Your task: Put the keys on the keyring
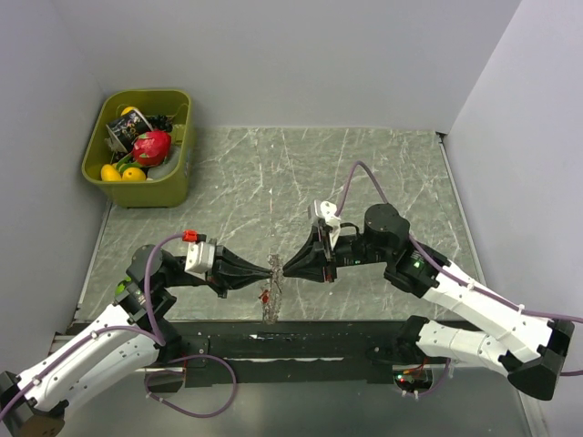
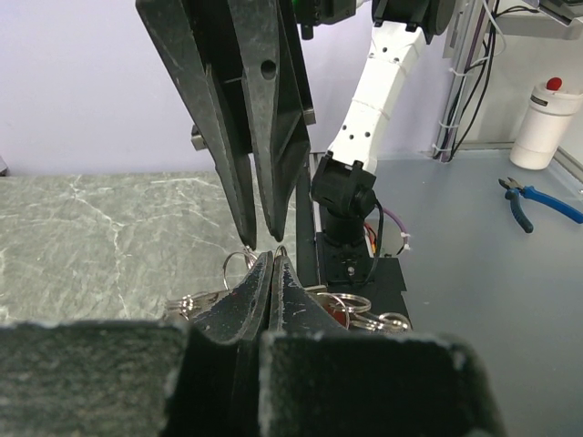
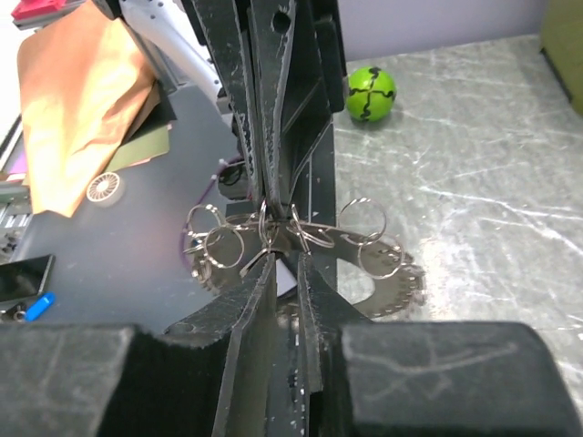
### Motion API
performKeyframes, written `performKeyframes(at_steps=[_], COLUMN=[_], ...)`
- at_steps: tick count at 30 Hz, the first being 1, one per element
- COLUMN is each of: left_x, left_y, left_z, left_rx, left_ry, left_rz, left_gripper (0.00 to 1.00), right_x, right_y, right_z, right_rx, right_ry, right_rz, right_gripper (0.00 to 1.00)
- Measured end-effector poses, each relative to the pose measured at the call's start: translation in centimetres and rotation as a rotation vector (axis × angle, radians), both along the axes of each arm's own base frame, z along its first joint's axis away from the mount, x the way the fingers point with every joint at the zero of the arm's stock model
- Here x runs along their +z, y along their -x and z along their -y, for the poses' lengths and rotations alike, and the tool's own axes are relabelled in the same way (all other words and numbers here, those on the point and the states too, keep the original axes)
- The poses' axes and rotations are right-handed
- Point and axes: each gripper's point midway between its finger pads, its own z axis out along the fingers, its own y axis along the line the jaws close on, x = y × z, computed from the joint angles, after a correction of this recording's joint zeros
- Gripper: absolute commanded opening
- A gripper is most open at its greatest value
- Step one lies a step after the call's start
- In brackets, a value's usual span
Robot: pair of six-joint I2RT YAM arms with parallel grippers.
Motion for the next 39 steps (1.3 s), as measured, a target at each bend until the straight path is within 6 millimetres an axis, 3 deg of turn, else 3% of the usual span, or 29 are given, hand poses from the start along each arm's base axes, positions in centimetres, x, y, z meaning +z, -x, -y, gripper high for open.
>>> performKeyframes(at_steps=[15,23,33,39], left_x=[0.3,0.2,0.3,0.3], left_y=[0.1,0.0,0.0,-0.1], left_z=[0.0,0.0,0.0,0.0], left_rx=[-0.001,-0.002,-0.001,0.0], left_ry=[0.006,0.004,0.005,0.005], left_rz=[0.006,0.004,0.001,0.001], left_gripper=[0.01,0.01,0.01,0.01], right_x=[-0.5,0.1,-0.2,0.0], right_y=[-0.1,-0.1,0.4,0.6], right_z=[-0.8,-1.0,-1.6,-1.9], right_rx=[0.017,0.024,0.055,0.07], right_ry=[-0.004,-0.031,-0.024,-0.033], right_rz=[-0.047,-0.036,-0.057,-0.063], right_gripper=[0.41,0.41,0.24,0.02])
